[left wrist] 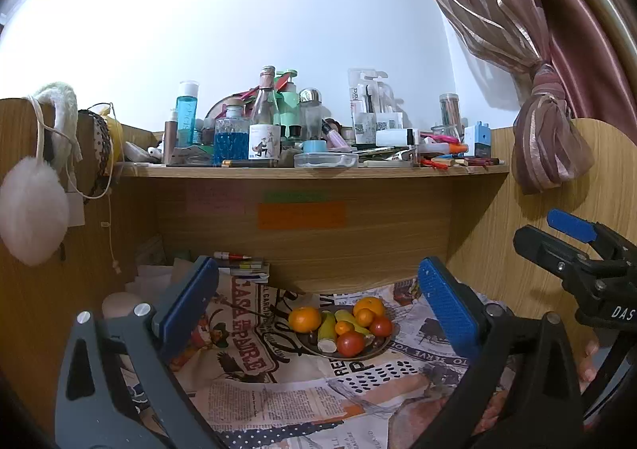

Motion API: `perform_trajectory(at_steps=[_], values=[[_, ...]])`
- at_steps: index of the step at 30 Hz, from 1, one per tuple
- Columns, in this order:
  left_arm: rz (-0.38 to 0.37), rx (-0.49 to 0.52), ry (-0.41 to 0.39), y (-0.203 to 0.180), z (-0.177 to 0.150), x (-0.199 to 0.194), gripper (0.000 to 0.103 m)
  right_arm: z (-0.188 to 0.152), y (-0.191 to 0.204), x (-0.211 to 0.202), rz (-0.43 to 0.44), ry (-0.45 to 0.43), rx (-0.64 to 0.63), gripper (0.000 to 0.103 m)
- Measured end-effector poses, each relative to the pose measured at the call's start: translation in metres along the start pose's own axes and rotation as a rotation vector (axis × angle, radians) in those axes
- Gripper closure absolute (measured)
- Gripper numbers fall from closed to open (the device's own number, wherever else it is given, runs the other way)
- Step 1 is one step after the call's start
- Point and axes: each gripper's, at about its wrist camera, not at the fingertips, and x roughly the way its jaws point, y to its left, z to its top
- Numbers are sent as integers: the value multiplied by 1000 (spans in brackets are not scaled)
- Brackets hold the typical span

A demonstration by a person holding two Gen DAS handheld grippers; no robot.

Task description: Organize fruits

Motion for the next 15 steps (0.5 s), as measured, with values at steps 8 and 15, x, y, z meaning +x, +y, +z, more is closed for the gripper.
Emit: perform_trajectory(at_steps=[8,15], values=[[1,2,-5,-1,0,-2,1,-1,0,0,-8,10,1,0],[-1,4,-3,-2,0,-2,0,-2,0,0,-10,13,2,0]])
